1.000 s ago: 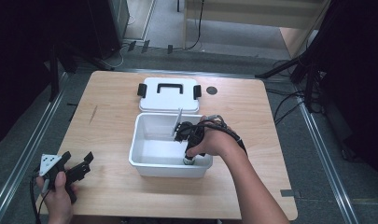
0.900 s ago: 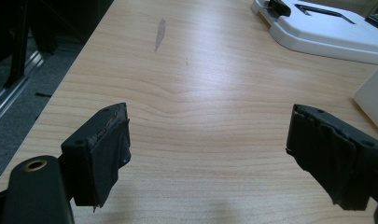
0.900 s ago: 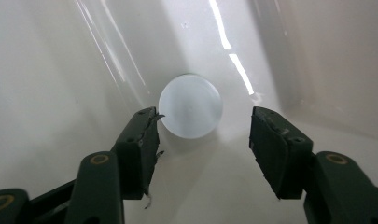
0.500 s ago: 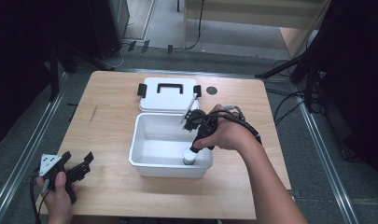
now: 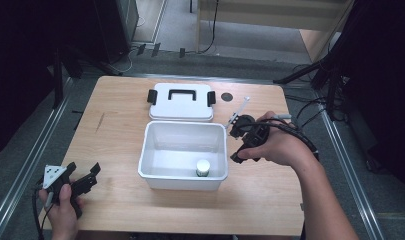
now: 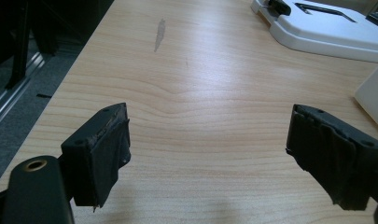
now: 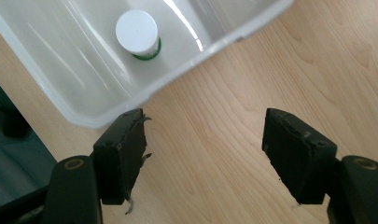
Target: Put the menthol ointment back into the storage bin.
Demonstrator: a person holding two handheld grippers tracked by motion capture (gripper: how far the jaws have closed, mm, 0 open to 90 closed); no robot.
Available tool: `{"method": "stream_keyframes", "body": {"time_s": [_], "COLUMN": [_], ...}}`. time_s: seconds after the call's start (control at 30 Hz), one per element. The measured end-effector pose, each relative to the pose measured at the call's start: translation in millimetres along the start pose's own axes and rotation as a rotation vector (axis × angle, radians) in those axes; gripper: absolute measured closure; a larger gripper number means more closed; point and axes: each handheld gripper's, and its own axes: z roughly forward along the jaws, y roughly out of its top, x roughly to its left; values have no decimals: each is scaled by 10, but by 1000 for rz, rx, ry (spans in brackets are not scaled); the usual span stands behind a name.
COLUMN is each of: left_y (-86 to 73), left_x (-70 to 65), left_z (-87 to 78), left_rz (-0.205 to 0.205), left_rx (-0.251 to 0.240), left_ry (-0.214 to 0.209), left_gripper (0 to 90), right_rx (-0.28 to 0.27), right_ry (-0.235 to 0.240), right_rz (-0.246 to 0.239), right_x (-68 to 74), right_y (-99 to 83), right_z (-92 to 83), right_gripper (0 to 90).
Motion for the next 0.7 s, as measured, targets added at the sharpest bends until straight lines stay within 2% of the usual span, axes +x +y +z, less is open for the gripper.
{"method": "stream_keyframes", "body": {"time_s": [0.2, 0.23, 0.27, 0.3, 0.33, 0.4, 0.6, 0.7], "left_y": [-1, -1, -1, -3, -3, -3, -5, -5], "left_x": [-7, -7, -7, -10, -11, -12, -15, -15], "left_z": [-3, -3, -3, -2, -4, -4, -7, -6], "left_rz": [5, 5, 6, 3, 11, 12, 13, 15], "left_rx": [0, 0, 1, 1, 3, 3, 2, 3], "left_ry": [1, 1, 1, -1, -1, 0, 0, -1], "left_gripper": [141, 141, 141, 141, 141, 141, 141, 141], "right_rx": [-2, -2, 2, 2, -4, -6, -20, -23], "right_ry": [-11, -11, -9, -9, -1, 0, 14, 14], "right_rz": [51, 51, 71, 71, 87, 92, 151, 170], "right_x": [-119, -119, -155, -155, -186, -199, -276, -292], "right_y": [-320, -320, -446, -446, -554, -594, -917, -1001], "right_z": [-11, -11, 21, 21, 59, 76, 255, 311], "right_gripper": [310, 310, 310, 310, 310, 310, 311, 313]}}
